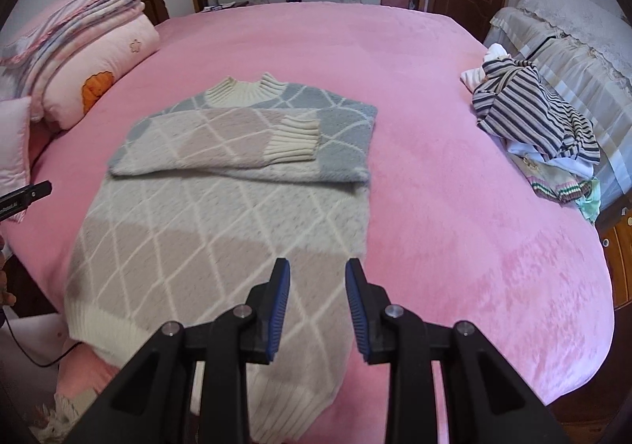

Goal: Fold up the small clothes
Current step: 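Move both tools to the ribbed hem of the sweater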

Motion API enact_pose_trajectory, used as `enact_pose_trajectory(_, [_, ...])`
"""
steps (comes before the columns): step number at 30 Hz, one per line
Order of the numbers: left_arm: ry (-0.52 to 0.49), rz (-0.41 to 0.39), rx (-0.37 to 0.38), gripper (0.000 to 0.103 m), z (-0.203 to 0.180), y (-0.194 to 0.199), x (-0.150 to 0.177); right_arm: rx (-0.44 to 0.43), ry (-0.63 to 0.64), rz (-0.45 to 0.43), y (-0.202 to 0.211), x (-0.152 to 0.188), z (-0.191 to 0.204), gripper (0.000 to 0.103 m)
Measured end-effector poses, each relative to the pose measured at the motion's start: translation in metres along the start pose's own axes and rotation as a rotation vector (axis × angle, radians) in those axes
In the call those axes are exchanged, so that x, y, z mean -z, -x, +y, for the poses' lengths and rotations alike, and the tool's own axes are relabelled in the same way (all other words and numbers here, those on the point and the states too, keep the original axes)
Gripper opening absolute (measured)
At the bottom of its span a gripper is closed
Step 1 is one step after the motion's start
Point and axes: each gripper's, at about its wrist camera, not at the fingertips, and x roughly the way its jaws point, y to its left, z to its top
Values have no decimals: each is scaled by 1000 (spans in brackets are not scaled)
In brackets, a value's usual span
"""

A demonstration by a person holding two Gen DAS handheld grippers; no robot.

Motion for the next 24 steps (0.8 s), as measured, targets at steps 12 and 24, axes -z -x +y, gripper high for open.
enact_pose_trajectory(12, [32,46,13,79,0,20,67,-23,-5,-24,26,54,17,29])
enact_pose_trajectory(24, [-42,76,12,79,-12,0,103,-21,1,47,-1,87,15,29])
